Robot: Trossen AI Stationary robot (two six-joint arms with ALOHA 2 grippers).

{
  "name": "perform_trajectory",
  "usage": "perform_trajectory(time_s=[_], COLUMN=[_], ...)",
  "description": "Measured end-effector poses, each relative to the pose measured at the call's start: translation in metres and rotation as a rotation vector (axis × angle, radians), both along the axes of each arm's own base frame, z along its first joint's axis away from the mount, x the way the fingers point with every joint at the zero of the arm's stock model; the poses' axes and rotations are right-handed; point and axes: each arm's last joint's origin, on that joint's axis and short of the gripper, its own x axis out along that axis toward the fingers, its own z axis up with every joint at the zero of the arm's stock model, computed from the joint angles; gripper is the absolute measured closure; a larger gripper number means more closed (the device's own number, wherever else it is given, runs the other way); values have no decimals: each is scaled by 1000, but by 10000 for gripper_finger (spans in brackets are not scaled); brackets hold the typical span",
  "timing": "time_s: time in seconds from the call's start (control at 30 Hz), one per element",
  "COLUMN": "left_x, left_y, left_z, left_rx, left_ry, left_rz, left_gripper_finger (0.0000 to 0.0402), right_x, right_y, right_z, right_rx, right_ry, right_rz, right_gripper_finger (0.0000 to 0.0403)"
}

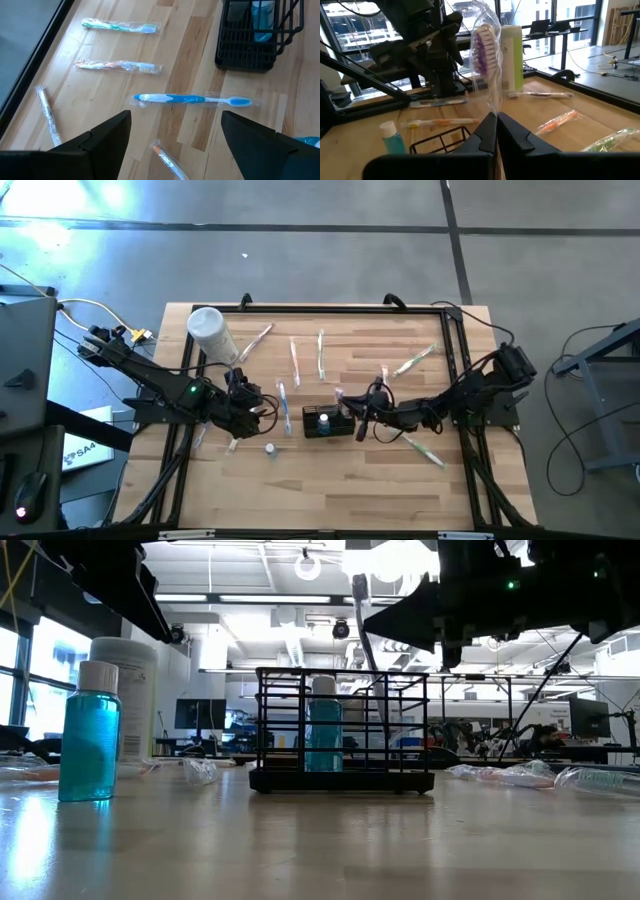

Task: Pick & Place toothbrushing station
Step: Put the right purple toothbrush into the black wire organizer

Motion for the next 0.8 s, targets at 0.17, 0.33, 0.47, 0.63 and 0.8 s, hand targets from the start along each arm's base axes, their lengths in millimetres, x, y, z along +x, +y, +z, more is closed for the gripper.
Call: perform_trajectory(time_s=[0.17, 0.33, 0.47, 0.63, 0.8], left_x=[0, 0, 0, 0, 0], left_y=[0, 0, 0, 0, 0], left_z=[0, 0, 0, 0, 0], left_rx=[0, 0, 1, 1, 1], left_ry=[0, 0, 0, 0, -1], left_rz=[0, 0, 0, 0, 0], left_gripper_finger=[98, 98, 98, 98, 98], right_x=[0, 0, 1, 2, 3], right_y=[0, 1, 0, -4, -7], right_z=[0, -1, -3, -5, -6], right_rx=[0, -2, 2, 27, 38], right_ry=[0, 6, 26, 38, 48], right_rz=[8, 42, 40, 43, 31], right_gripper_finger=[399, 399, 398, 390, 362])
